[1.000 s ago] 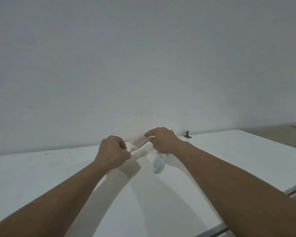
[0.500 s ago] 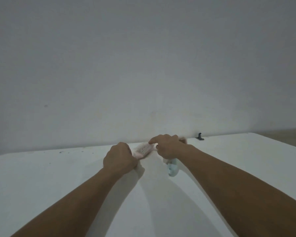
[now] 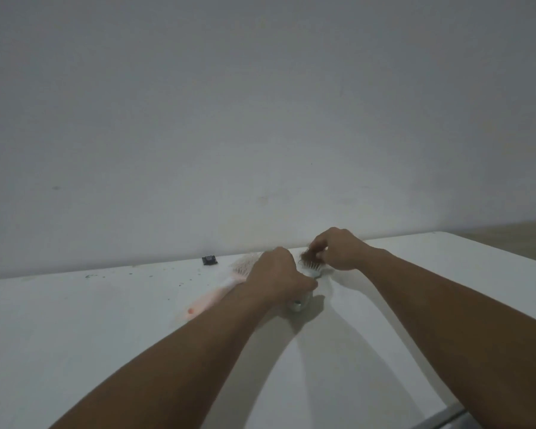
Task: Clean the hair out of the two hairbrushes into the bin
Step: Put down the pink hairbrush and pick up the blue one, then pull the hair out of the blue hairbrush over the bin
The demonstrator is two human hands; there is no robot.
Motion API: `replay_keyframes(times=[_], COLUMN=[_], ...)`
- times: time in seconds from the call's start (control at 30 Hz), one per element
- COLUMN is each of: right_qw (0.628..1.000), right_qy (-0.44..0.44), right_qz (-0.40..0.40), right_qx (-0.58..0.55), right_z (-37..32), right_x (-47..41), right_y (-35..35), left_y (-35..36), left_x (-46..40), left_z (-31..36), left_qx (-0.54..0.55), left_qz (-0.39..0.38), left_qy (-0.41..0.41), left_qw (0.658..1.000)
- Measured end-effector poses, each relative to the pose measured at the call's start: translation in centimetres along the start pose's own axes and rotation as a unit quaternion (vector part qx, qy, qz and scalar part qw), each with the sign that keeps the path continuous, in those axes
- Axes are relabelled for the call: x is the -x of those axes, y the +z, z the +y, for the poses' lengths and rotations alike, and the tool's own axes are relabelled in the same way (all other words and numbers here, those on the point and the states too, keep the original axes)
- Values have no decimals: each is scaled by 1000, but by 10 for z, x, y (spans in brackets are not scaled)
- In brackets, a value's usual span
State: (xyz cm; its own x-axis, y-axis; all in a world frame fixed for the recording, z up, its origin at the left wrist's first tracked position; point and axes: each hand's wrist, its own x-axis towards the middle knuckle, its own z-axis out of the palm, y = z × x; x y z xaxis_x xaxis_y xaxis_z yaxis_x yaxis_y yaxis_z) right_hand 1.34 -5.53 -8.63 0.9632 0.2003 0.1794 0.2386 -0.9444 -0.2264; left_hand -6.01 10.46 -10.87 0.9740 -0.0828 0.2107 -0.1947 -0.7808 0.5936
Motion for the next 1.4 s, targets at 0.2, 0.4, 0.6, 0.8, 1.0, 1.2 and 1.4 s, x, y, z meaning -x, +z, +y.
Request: replay_keyframes(times=[0.2, 0.4, 0.6, 0.8, 1.0, 1.2, 1.4], right_qw=[997, 944, 827, 817, 820, 786, 786], right_qy=[-16, 65, 158, 160, 201, 237, 252], right_qz=[27, 17, 13, -35, 9, 81, 92], right_qx=[-73, -323, -539, -553, -536, -566, -556], right_z=[9, 14, 24, 50, 80, 118, 147], right_x=[9, 24, 58, 109, 179, 251, 317], right_y=[6, 2, -21, -47, -71, -81, -76], left_y=[26, 20, 9, 17, 40, 75, 114], left_x=[-7, -5, 23, 47, 77, 107, 138], left_z=[9, 15, 28, 45, 95, 151, 179], left_qx=[19, 155, 246, 290, 296, 310, 270], left_qz=[9, -62, -123, -208, -253, -277, -297], left_qy=[-6, -96, -73, -22, 41, 76, 101], left_qw=[1000, 981, 959, 934, 920, 906, 910])
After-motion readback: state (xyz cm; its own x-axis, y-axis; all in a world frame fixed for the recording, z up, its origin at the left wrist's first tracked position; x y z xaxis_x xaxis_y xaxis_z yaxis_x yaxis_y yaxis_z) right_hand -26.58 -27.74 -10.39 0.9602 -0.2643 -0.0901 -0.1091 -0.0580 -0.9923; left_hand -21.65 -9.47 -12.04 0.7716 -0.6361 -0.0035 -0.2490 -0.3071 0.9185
